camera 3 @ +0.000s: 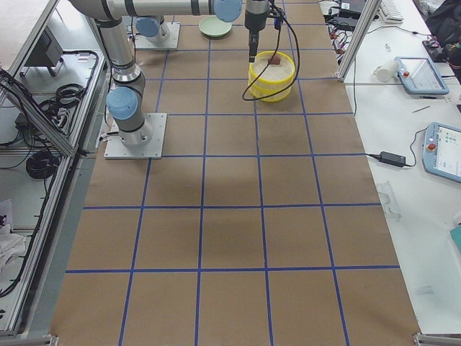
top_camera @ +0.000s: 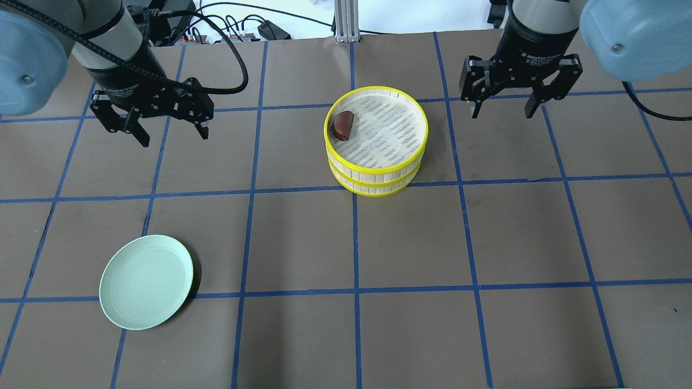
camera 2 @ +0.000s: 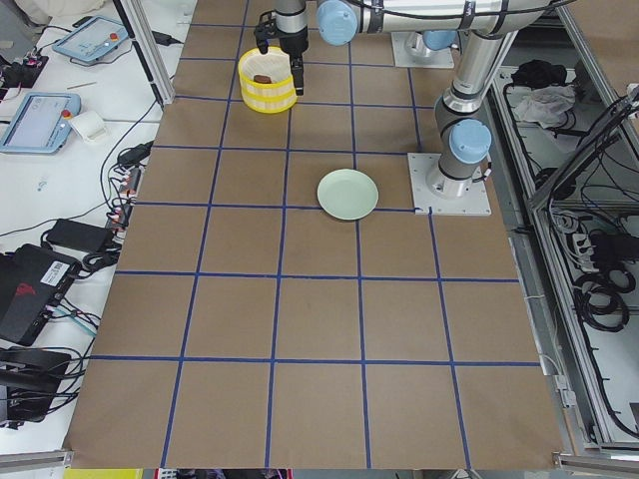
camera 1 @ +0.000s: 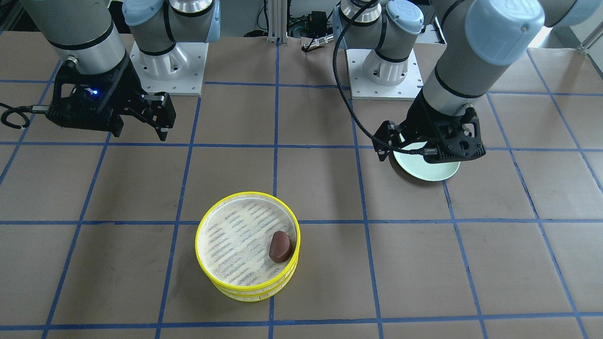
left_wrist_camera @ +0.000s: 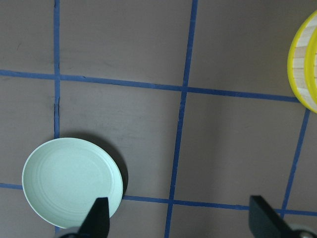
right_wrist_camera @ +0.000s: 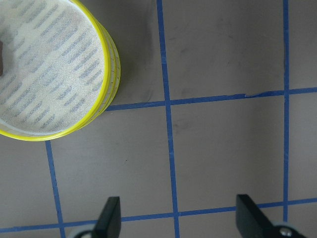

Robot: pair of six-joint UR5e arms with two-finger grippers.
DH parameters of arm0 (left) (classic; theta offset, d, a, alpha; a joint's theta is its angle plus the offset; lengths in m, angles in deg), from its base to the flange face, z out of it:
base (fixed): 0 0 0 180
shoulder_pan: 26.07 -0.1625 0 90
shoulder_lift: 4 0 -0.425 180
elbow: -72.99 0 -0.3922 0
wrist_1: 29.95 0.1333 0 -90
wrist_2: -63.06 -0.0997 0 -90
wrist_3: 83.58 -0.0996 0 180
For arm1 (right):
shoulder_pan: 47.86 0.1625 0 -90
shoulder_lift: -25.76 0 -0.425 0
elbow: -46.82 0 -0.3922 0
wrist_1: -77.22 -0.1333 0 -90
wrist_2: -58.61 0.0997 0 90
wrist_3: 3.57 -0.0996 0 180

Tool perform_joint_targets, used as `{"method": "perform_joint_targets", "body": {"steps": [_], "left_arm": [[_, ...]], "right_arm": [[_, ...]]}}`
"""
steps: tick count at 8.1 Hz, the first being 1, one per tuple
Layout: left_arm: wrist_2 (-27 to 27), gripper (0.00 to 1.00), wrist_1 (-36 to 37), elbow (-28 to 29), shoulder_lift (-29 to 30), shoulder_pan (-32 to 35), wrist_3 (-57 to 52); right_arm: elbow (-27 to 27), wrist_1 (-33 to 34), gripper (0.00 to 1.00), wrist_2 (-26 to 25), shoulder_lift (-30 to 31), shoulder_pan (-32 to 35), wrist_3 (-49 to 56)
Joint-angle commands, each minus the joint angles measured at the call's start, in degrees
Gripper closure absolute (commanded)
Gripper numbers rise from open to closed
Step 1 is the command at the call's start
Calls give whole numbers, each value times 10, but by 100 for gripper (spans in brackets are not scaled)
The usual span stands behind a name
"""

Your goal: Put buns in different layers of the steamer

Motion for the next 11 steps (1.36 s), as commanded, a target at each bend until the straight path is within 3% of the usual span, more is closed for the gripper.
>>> {"method": "perform_joint_targets", "body": {"steps": [1, 5, 8, 11], "left_arm": [[-5, 0, -35, -13, -43, -2, -5], [-1, 0, -20, -31, -47, 2, 5], [-1, 0, -20, -33, -47, 3, 3], [-2, 0, -21, -33, -47, 3, 3]], "right_arm": [[0, 0, 16, -1, 1, -1, 2], [0, 1, 15, 0, 1, -1, 2], [0, 15, 0, 2, 1, -1, 1], [0, 19, 0, 3, 1, 0, 2]]}}
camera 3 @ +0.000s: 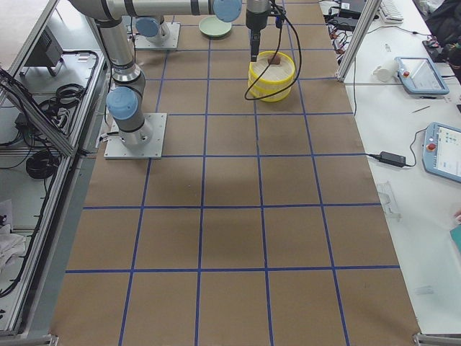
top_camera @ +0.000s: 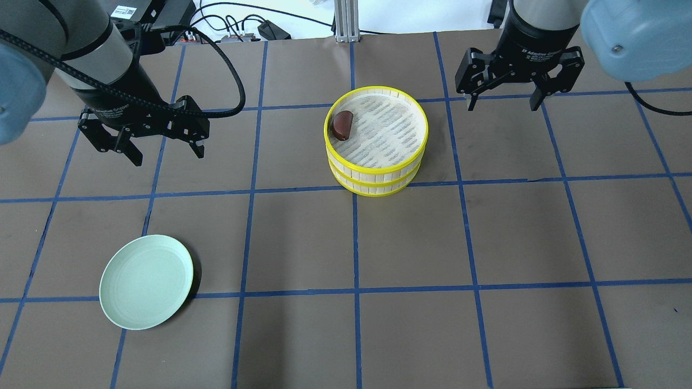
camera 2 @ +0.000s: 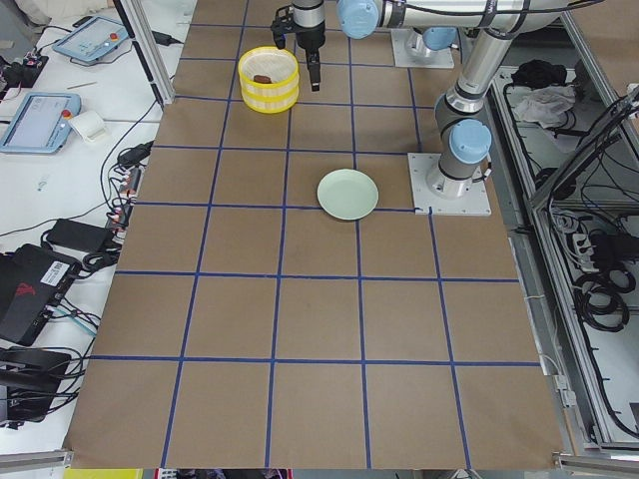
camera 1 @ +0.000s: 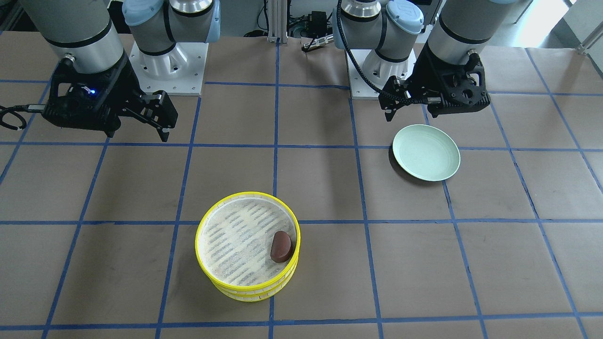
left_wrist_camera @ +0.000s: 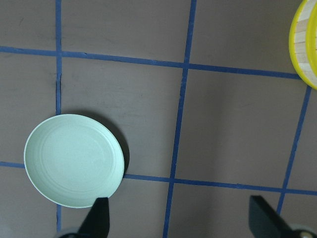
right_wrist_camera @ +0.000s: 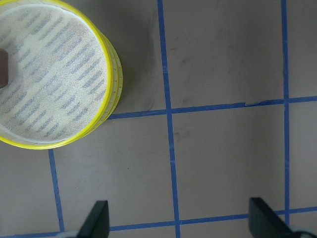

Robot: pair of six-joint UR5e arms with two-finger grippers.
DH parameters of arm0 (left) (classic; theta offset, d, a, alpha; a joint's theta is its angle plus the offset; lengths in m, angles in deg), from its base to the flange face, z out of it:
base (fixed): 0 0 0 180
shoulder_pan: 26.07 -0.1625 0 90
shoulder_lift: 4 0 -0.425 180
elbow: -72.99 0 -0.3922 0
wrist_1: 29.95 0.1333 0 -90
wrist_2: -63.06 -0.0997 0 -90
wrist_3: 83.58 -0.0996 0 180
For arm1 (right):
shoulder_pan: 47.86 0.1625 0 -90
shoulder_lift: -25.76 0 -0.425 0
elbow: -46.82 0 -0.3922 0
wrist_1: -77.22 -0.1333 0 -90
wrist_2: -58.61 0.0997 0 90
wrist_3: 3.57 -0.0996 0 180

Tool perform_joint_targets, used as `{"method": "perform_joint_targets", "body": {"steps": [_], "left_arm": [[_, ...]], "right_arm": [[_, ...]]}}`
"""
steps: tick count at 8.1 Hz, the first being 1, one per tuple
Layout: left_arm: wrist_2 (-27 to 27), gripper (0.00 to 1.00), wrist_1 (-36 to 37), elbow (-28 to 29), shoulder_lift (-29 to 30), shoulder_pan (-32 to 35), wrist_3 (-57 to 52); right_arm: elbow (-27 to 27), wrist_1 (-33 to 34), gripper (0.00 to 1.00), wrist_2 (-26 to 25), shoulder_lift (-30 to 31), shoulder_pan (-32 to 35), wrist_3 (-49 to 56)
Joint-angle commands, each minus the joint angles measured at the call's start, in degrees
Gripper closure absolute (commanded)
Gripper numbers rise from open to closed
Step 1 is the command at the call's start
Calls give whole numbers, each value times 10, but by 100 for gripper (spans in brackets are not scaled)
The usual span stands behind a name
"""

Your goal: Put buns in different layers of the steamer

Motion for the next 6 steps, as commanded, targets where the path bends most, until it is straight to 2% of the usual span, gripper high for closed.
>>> {"method": "perform_joint_targets", "body": {"steps": [1, 6], "left_arm": [[0, 0, 2, 0, 0, 0, 0], [-3, 0, -4, 0, -1, 2, -1]], "right_arm": [[0, 3, 0, 0, 0, 1, 1], [0, 12, 0, 0, 0, 1, 1]]}}
